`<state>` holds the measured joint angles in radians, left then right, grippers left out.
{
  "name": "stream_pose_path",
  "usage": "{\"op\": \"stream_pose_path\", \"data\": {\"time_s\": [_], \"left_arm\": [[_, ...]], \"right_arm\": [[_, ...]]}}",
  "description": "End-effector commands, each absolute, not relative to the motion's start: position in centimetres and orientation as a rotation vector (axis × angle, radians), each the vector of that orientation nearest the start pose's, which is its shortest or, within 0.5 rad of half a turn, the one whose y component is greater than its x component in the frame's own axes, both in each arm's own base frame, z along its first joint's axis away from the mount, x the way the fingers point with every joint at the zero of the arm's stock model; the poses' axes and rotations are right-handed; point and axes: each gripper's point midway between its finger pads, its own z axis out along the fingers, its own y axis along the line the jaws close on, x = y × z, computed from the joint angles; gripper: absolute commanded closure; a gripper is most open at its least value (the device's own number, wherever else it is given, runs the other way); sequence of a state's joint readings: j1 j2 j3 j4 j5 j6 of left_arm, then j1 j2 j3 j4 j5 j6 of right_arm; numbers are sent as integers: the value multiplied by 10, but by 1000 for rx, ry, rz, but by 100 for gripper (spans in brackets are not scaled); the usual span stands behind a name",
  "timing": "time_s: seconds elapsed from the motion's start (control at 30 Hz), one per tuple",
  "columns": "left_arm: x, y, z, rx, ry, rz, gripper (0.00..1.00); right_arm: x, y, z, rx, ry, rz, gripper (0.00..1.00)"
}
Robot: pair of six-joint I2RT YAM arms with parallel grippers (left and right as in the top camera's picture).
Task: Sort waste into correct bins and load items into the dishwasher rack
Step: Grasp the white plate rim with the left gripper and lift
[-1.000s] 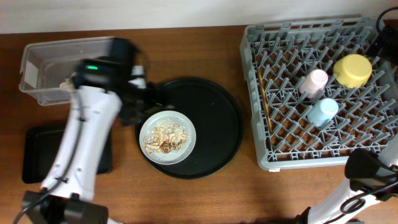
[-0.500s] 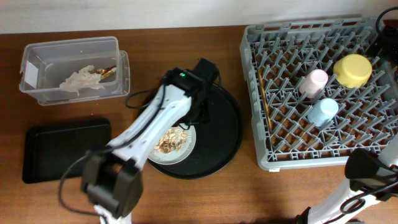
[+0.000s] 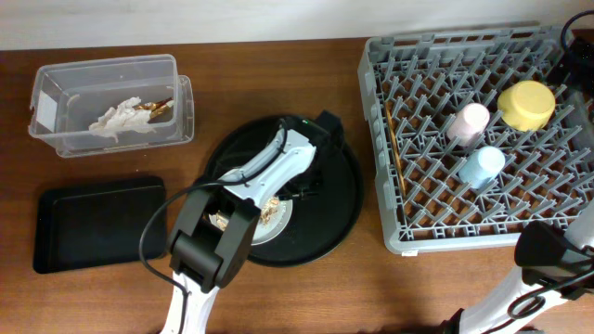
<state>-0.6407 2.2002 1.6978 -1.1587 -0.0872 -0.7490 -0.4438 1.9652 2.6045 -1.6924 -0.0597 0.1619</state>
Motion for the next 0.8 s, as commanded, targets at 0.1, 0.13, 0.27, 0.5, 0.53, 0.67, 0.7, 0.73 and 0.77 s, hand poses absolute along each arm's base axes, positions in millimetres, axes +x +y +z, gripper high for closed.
{"op": "stream_pose_path", "data": {"time_s": [0.1, 0.13, 0.27, 0.5, 0.53, 0.67, 0.7, 0.73, 0.77], "left_arm": [[330, -226, 13, -229, 3079, 275, 64], [330, -226, 13, -233, 3078, 274, 64], [327, -220, 9, -230, 3080, 307, 68], [318, -210, -6, -224, 3087, 362, 73], [317, -209, -7, -224, 3089, 365, 73], [317, -209, -7, -224, 3089, 364, 85], [317, -209, -7, -223, 3091, 366, 88], [316, -208, -6, -223, 3094, 373, 91], [314, -207, -6, -222, 3102, 380, 93]], "right_arm": [[368, -167, 335, 788, 2515, -35, 2], [368, -167, 335, 788, 2516, -34, 2], [368, -167, 335, 788, 2515, -35, 2], [368, -167, 335, 788, 2515, -35, 2], [368, -167, 335, 788, 2516, -34, 2], [368, -167, 335, 788, 2516, -34, 2], [368, -167, 335, 788, 2516, -34, 2], [368, -167, 335, 788, 2515, -35, 2], [368, -167, 335, 788, 2515, -35, 2]]}}
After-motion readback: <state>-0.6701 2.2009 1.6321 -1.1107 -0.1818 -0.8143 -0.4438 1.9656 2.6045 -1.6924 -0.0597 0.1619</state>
